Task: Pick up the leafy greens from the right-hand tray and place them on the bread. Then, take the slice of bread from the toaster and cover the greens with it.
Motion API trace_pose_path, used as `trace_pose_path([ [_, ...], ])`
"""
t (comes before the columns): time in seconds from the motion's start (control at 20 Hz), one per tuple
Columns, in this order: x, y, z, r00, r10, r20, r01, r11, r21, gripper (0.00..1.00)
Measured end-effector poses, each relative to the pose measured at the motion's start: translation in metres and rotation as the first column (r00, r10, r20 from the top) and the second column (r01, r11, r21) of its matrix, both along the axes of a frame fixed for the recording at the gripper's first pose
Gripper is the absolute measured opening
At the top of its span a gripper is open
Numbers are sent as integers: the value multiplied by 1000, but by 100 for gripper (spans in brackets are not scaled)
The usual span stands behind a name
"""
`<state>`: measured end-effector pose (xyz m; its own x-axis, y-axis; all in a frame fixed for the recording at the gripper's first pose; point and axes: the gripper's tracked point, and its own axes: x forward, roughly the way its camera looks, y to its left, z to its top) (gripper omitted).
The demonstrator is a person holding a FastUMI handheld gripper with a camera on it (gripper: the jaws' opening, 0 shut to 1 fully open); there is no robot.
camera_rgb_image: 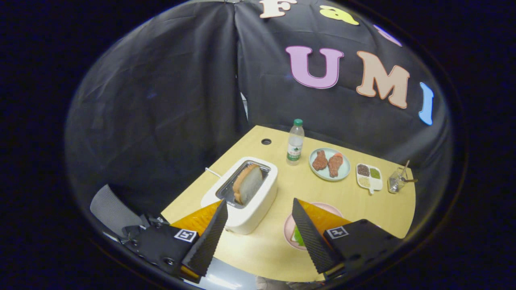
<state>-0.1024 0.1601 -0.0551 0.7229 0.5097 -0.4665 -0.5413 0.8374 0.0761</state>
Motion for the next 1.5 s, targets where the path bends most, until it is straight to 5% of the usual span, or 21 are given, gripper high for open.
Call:
trace_pose_path([
  [0.55,66,84,-63,964,-194,-184,172,977,-129,98],
  [1.0,81,87,-85,927,-276,-255,235,955,-181,27],
  [1.3,82,80,-81,928,-250,-277,212,964,-160,10],
  [1.5,80,72,-74,933,-224,-281,192,971,-140,10],
])
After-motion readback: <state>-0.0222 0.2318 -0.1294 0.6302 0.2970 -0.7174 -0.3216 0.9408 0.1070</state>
